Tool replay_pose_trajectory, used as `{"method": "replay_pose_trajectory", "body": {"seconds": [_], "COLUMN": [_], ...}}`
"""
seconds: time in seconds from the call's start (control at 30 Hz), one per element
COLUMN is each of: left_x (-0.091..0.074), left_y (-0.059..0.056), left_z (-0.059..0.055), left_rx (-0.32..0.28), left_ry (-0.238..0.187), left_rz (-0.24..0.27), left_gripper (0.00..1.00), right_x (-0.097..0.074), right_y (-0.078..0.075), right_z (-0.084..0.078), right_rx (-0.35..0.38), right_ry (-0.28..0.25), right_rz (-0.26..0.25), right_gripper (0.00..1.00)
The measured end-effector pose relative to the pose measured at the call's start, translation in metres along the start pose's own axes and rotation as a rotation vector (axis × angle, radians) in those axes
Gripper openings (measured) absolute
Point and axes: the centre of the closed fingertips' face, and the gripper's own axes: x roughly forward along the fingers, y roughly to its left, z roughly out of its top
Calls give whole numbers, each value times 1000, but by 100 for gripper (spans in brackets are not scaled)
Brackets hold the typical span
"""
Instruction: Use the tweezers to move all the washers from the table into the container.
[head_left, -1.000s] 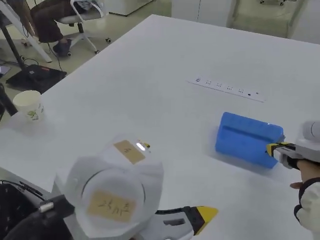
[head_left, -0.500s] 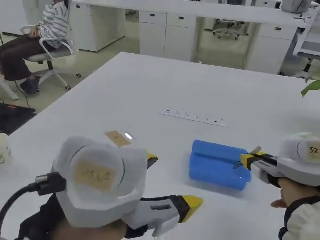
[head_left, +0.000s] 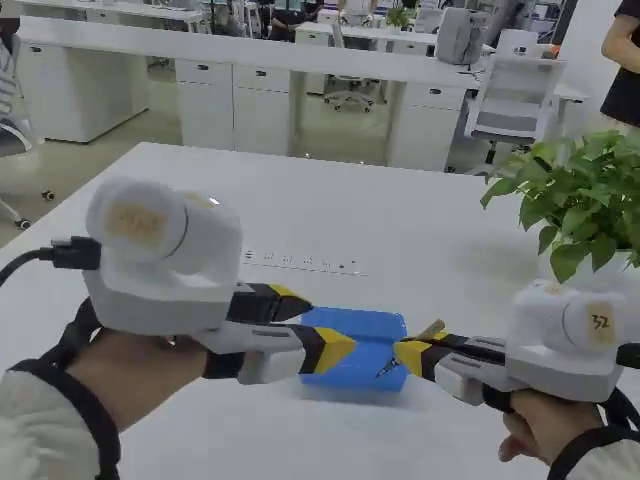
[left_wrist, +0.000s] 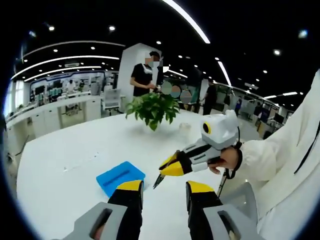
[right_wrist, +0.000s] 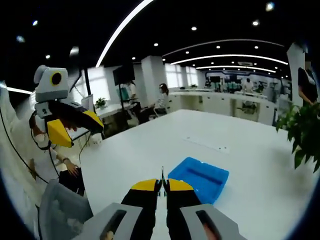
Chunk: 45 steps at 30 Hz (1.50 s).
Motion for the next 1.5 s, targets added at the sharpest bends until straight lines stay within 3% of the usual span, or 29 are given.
{"method": "replay_pose_trajectory", "body": {"seconds": [0.1, 0.17, 0.33, 0.4, 0.47, 0.53, 0.7, 0.9, 1.13, 1.27, 1.4, 1.43, 1.5], "left_x": [13, 22, 35, 38, 38, 39, 39, 34, 36, 37, 42, 45, 47], "left_y": [-10, -18, -46, -50, -60, -66, -72, -79, -79, -77, -72, -67, -64], "left_z": [3, 2, -10, -14, -22, -24, -33, -37, -47, -51, -50, -51, -51], "left_rx": [5, -34, -12, -8, 6, 32, 43, 38, 32, 25, 47, 65, 120], "left_ry": [-9, -13, 52, 77, 125, 133, 174, 173, 189, 220, 206, 207, 202], "left_rz": [-85, -152, -329, -358, -421, -454, -495, -542, -535, -513, -461, -419, -390], "left_gripper": [24, 26, 22, 21, 18, 18, 15, 8, 1, 0, 0, 0, 0], "right_x": [-5, -8, -14, -16, -19, -21, -23, -27, -29, -29, -27, -26, -24], "right_y": [23, 36, 61, 71, 81, 91, 103, 111, 113, 112, 110, 107, 103], "right_z": [-7, -14, -33, -37, -43, -48, -52, -55, -59, -62, -62, -64, -65], "right_rx": [-68, -103, -174, -190, -183, -199, -228, -237, -242, -243, -230, -227, -215], "right_ry": [58, 96, 185, 200, 225, 259, 288, 307, 320, 326, 331, 336, 343], "right_rz": [80, 132, 229, 276, 331, 379, 429, 469, 480, 483, 484, 481, 474], "right_gripper": [2, 2, 2, 2, 2, 2, 2, 2, 2, 2, 3, 3, 3]}}
